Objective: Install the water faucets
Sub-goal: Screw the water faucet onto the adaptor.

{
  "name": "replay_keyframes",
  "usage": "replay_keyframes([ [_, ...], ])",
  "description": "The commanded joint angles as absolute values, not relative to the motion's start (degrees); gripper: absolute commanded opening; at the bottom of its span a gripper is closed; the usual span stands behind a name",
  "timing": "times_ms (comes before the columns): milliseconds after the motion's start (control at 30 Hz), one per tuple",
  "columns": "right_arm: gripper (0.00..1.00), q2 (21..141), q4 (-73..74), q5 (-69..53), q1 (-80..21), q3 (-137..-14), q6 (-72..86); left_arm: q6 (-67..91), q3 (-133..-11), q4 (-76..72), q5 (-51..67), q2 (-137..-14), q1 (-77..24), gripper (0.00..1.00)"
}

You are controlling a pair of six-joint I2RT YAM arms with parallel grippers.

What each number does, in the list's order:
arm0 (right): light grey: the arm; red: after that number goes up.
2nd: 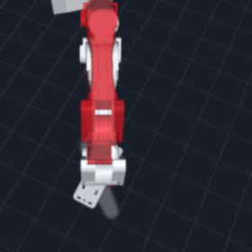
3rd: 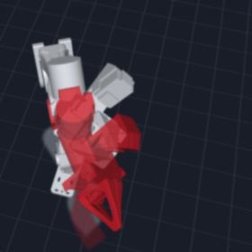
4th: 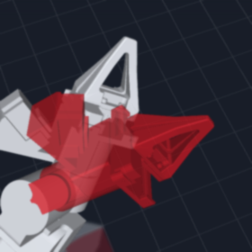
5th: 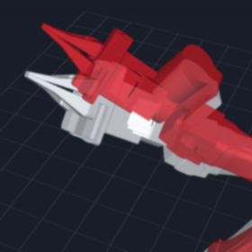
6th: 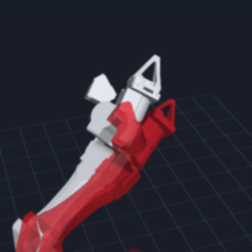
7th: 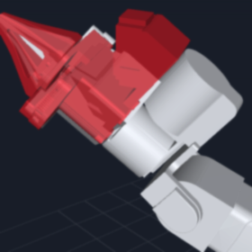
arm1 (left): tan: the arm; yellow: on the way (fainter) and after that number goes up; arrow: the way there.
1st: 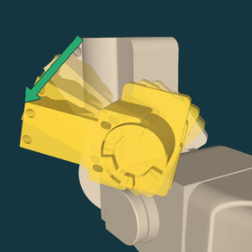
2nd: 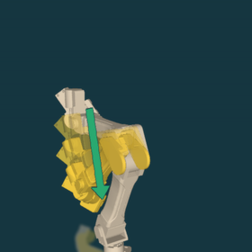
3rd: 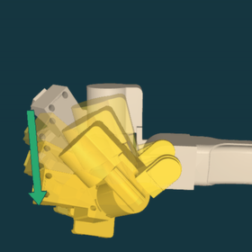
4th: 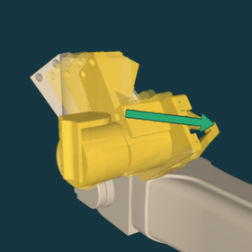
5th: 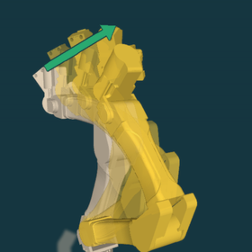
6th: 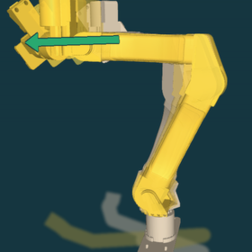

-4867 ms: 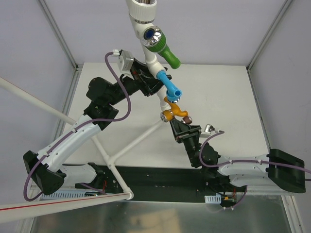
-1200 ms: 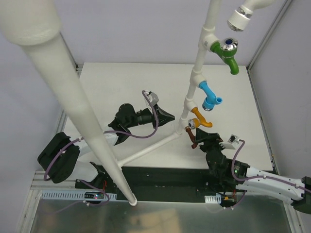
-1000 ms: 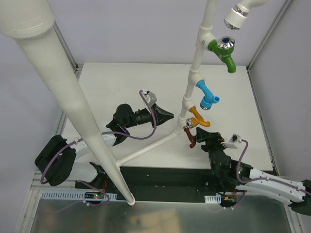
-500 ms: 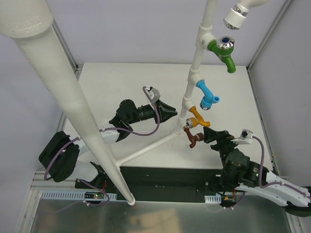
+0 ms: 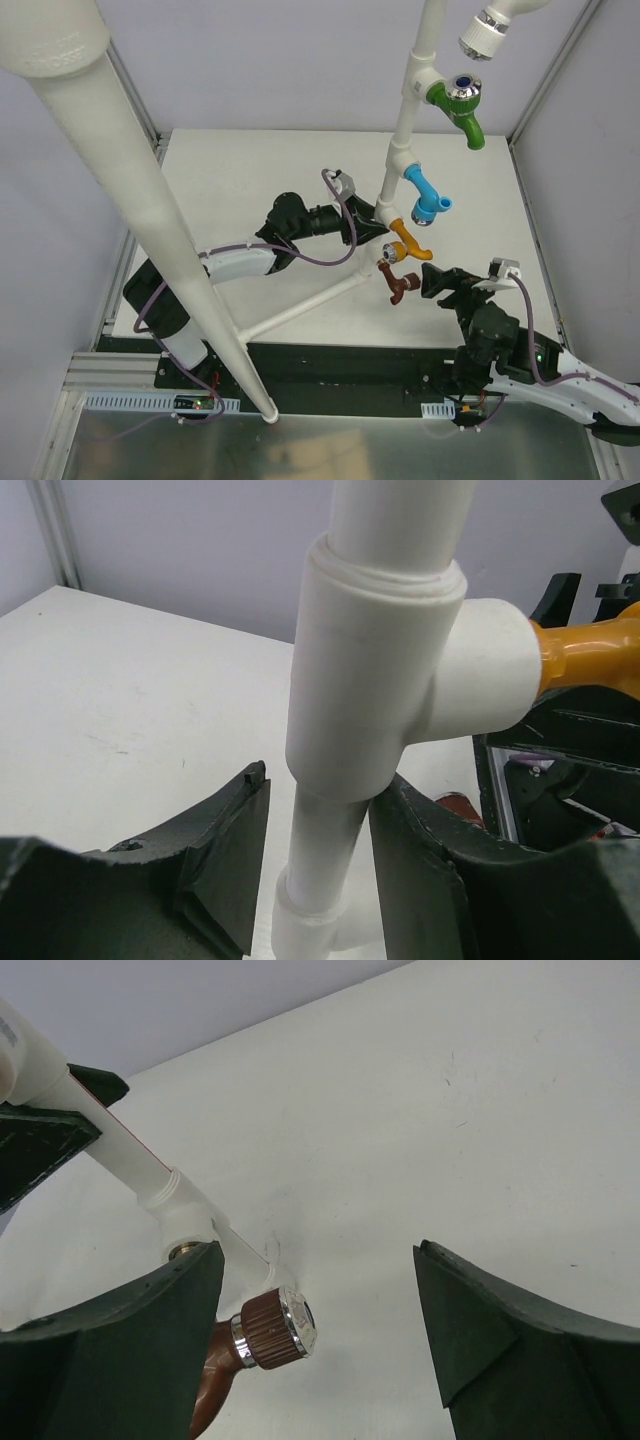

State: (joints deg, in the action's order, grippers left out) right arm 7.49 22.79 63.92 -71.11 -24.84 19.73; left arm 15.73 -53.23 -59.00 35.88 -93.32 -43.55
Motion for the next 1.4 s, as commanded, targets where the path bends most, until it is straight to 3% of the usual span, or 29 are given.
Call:
replay_keyframes([
  [0,0.84,5.28,18.99,60.83,-71.10,-25.23,9.86,14.24,-55.98,-67.40,37.36,-97.20,-44.56,0.45],
  [200,0.84,6.15,14.51,53.01,-71.19,-23.29,0.27,12.74,-58.79,-67.68,35.78,-101.33,-45.88,0.39],
  [333,0.83,10.62,10.56,50.45,-71.19,-22.33,-9.38,12.83,-60.12,-67.76,35.42,-102.57,-45.97,0.11],
  [433,0.83,14.32,7.04,51.33,-71.19,-22.41,-17.72,12.75,-60.99,-67.59,35.42,-102.74,-45.88,0.00],
  [667,0.83,9.42,0.26,44.84,-71.19,-22.67,-28.64,11.78,-61.00,-67.67,38.93,-102.39,-45.18,0.00],
  [867,0.79,5.27,21.75,32.45,-71.10,-28.90,-37.86,15.20,-60.73,-70.92,41.92,-103.09,-43.33,0.00],
  [1033,0.83,11.33,34.54,34.35,-71.19,-31.29,-45.86,16.70,-60.56,-70.93,44.12,-103.01,-41.40,0.00],
  [1367,0.84,8.61,9.26,29.27,-71.19,-16.10,-67.65,15.91,-62.05,-68.82,47.11,-103.09,-39.73,0.00],
])
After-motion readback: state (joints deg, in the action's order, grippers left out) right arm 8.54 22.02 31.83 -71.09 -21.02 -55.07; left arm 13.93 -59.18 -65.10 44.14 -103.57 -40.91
